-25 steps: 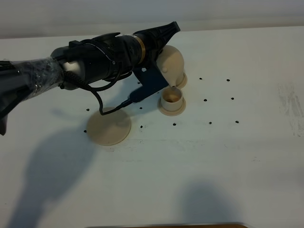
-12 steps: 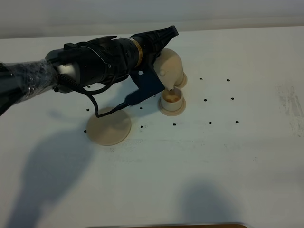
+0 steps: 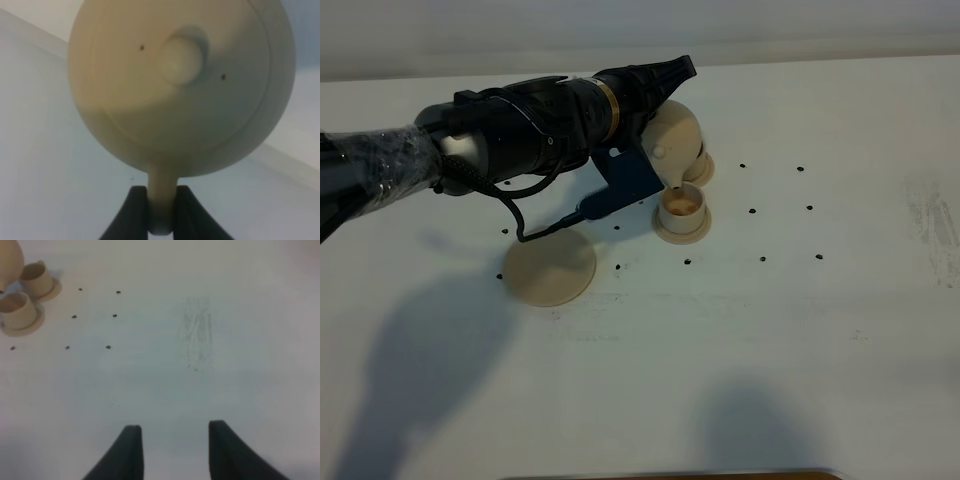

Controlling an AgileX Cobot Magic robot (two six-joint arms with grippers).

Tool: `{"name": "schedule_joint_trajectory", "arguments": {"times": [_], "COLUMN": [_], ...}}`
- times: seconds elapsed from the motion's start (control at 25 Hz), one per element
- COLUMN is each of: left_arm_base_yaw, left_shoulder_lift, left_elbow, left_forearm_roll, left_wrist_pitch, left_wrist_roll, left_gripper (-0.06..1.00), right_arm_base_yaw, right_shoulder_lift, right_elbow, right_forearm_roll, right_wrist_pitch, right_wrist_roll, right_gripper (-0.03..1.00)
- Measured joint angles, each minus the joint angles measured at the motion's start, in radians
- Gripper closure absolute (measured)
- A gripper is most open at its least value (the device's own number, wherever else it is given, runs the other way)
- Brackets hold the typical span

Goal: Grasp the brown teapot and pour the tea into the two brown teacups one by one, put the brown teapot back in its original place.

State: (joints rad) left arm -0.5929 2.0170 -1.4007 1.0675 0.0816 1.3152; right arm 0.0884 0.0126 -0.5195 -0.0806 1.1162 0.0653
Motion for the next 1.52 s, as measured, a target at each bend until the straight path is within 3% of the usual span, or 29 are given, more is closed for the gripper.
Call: {"name": "schedule_joint_trajectory", "arguments": {"times": [1.52], "left_arm_base_yaw": [0.006], "left_shoulder_lift": [0.0], "left_elbow": [-0.006], "left_forearm_roll": [0.05], "left_wrist_pitch": [-0.027], "left_wrist_roll": [-0.003], "left_gripper": [0.78], "right_arm_base_yaw": [0.0], "right_shoulder_lift": [0.0], "right_elbow": [0.0], "right_forearm_roll": [0.0], "right_wrist_pitch": [0.0], "right_wrist_roll": [0.0], "right_gripper": [0.66]}}
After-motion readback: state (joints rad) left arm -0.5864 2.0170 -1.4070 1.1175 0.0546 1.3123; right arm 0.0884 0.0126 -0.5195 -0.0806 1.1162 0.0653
